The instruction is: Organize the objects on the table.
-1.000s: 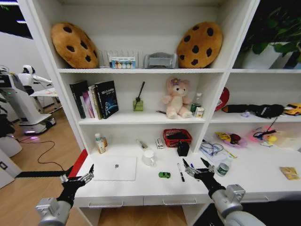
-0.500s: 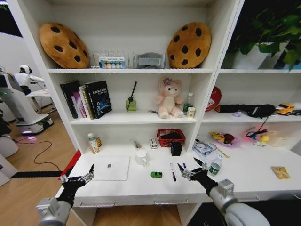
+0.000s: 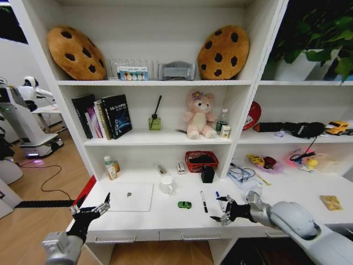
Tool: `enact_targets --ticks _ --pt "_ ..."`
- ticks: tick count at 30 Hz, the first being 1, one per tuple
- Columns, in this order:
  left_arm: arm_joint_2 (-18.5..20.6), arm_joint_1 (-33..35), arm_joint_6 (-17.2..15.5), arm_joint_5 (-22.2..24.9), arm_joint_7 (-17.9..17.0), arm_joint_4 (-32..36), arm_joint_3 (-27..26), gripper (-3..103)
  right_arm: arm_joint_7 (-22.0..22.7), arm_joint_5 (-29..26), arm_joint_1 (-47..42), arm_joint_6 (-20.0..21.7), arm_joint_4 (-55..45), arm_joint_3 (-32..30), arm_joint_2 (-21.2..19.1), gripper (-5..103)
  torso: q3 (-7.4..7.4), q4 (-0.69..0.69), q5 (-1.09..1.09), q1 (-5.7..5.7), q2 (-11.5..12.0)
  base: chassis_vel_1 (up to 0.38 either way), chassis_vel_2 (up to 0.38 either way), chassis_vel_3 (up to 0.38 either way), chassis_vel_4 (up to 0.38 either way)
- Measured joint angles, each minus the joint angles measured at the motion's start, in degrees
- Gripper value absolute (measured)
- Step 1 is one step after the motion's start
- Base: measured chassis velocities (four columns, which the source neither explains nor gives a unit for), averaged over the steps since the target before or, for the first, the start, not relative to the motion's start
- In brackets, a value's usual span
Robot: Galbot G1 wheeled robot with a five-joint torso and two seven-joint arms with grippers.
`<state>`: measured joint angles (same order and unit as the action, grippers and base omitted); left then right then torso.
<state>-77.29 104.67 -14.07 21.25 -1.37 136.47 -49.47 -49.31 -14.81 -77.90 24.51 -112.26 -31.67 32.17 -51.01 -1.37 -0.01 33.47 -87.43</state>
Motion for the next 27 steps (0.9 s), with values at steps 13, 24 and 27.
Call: enact_targets --ticks 13,24,27 --pt "0.0 0.0 0.0 0.0 0.0 0.0 0.0 100 -5.5 9.0 17.2 -3.4 5.9 15.2 4.7 100 0.0 0.02 0.04 0.0 0.0 0.0 0.0 0.0 0.0" --pt "0.0 0.0 0.0 0.0 0.0 0.0 0.0 100 0.9 7.6 21.8 -1.7 11.7 23.3 12.2 100 0.0 0.0 0.01 0.0 0.0 0.0 0.0 0.0 0.0" --pt "0.0 0.0 0.0 0.0 0.0 0.0 0.0 100 2.0 6.9 22.0 -1.3 12.9 23.5 13.0 100 0.0 0.0 0.02 0.0 0.0 0.0 0.0 0.0 0.0"
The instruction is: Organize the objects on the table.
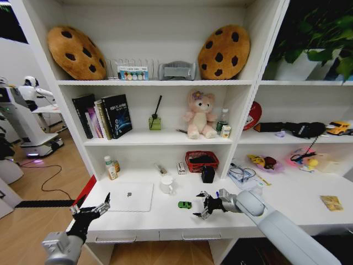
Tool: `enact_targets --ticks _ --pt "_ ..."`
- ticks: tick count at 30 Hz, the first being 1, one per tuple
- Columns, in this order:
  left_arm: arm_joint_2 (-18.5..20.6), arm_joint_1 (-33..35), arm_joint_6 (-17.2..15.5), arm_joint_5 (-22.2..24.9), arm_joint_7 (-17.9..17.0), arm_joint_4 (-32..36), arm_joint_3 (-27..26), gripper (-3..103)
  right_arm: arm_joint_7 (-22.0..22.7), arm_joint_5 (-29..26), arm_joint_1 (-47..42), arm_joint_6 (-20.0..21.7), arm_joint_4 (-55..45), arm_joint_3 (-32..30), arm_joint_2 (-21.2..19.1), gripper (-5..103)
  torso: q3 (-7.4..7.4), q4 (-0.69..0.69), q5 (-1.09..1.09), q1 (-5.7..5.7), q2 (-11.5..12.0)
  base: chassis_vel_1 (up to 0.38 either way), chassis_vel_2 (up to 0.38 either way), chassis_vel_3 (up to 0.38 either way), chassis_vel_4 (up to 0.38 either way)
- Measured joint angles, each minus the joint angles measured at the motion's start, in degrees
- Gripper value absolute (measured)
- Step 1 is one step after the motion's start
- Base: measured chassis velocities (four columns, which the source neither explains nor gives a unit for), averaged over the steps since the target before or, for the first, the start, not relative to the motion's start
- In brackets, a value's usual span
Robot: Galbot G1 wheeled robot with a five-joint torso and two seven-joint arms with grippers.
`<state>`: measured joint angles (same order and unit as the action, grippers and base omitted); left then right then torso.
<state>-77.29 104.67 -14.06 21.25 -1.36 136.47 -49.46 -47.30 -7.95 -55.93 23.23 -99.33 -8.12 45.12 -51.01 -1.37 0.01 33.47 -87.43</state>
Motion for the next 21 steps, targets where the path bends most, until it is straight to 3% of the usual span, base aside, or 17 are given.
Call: enact_targets --ticks 4,7,10,21 --pt "0.0 0.0 0.0 0.0 0.0 0.0 0.0 100 0.2 -0.5 0.6 0.3 1.0 0.9 0.5 102 0.0 0.0 0.0 0.0 0.0 0.0 0.0 0.0 0.0" --pt "0.0 0.0 0.0 0.0 0.0 0.0 0.0 100 0.1 -0.7 1.3 0.5 1.7 1.8 0.9 99 0.0 0.0 0.0 0.0 0.0 0.0 0.0 0.0 0.0" --pt "0.0 0.0 0.0 0.0 0.0 0.0 0.0 100 0.0 -1.0 2.7 1.0 2.1 3.4 1.1 87 0.0 0.0 0.0 0.0 0.0 0.0 0.0 0.0 0.0" --pt "0.0 0.0 0.0 0.0 0.0 0.0 0.0 100 1.0 -1.6 4.8 2.4 2.7 6.3 1.7 83 0.0 0.0 0.0 -0.01 0.0 0.0 0.0 0.0 0.0"
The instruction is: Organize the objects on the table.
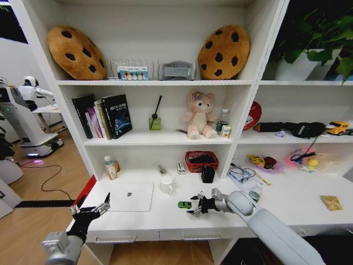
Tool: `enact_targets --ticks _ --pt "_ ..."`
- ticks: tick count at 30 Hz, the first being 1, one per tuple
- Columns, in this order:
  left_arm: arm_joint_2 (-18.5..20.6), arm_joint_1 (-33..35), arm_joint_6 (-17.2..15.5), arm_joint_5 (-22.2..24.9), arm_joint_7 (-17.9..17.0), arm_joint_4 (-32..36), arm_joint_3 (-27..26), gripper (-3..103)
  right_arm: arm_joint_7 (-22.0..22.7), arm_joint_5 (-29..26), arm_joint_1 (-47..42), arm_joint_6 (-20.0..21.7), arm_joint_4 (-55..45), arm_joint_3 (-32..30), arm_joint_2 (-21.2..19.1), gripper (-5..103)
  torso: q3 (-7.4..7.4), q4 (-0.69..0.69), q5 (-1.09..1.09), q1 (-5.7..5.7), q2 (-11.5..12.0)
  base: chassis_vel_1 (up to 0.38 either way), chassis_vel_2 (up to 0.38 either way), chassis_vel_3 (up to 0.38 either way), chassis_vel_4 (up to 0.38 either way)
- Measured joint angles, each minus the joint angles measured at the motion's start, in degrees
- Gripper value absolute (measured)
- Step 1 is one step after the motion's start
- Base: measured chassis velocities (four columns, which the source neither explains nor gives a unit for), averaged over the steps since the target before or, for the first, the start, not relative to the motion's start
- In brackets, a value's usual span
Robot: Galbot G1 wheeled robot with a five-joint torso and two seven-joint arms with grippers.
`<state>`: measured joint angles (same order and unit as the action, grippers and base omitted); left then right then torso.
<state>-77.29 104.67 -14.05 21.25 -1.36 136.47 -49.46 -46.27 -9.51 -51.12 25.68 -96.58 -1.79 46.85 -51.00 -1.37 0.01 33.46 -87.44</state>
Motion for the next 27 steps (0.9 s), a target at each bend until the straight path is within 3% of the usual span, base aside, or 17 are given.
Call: enact_targets --ticks 9,14,25,27 --pt "0.0 0.0 0.0 0.0 0.0 0.0 0.0 100 1.5 0.1 1.6 0.8 1.2 2.0 1.6 82 0.0 0.0 0.0 0.0 0.0 0.0 0.0 0.0 0.0" --pt "0.0 0.0 0.0 0.0 0.0 0.0 0.0 100 1.7 0.0 3.6 1.3 2.3 3.4 1.9 72 0.0 0.01 0.0 0.0 0.0 0.0 0.0 0.0 0.0" --pt "0.0 0.0 0.0 0.0 0.0 0.0 0.0 100 1.9 -0.4 5.3 1.9 3.2 5.2 2.2 71 0.0 0.0 0.0 0.0 0.0 0.0 0.0 0.0 0.0" --pt "0.0 0.0 0.0 0.0 0.0 0.0 0.0 100 2.1 -0.7 5.3 2.0 3.6 5.4 2.5 65 0.0 0.0 0.0 0.0 0.0 0.0 0.0 0.0 0.0"
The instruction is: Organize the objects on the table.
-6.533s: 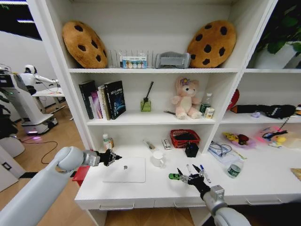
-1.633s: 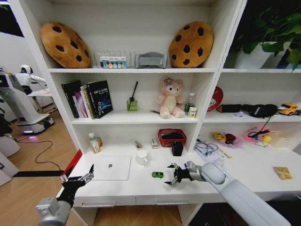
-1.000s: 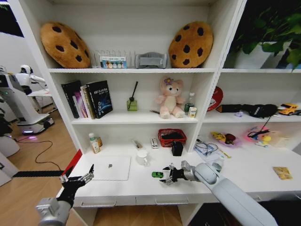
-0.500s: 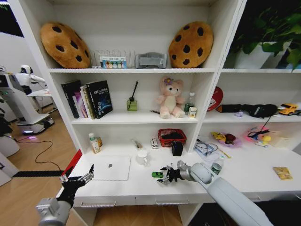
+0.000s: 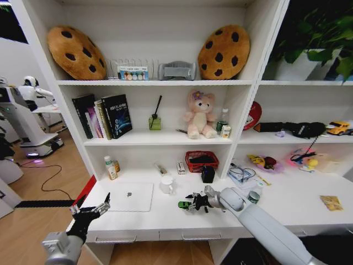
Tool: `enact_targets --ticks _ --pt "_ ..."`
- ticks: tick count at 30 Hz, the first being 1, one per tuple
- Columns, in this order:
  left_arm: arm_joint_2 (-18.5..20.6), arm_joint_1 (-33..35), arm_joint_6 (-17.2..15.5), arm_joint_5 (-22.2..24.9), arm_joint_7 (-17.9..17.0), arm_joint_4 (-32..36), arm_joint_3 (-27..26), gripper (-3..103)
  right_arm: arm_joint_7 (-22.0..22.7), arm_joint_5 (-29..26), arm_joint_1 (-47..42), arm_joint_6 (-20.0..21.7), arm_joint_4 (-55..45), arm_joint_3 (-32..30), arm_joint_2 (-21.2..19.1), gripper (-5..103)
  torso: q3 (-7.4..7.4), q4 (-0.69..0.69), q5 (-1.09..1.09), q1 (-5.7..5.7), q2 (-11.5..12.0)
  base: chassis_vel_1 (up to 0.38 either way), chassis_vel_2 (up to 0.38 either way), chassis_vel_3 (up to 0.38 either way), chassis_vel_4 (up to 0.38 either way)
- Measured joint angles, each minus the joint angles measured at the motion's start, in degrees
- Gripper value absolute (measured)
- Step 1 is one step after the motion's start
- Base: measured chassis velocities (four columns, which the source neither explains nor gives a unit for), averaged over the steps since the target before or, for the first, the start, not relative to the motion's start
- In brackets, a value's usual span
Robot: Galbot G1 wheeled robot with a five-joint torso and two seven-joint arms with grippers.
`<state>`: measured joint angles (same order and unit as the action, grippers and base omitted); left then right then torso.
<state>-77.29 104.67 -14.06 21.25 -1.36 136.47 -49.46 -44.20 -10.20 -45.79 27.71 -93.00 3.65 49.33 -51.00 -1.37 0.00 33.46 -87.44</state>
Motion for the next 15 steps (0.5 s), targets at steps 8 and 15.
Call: enact_targets --ticks 8,15 --pt "0.0 0.0 0.0 0.0 0.0 0.0 0.0 100 0.8 -1.1 -0.3 0.5 0.9 0.3 0.4 58 0.0 0.0 0.0 0.0 0.0 0.0 0.0 0.0 0.0" --pt "0.0 0.0 0.0 0.0 0.0 0.0 0.0 100 0.8 -1.1 -0.3 0.4 1.3 0.5 0.6 58 0.01 0.0 0.01 0.0 0.0 0.0 0.0 0.0 0.0"
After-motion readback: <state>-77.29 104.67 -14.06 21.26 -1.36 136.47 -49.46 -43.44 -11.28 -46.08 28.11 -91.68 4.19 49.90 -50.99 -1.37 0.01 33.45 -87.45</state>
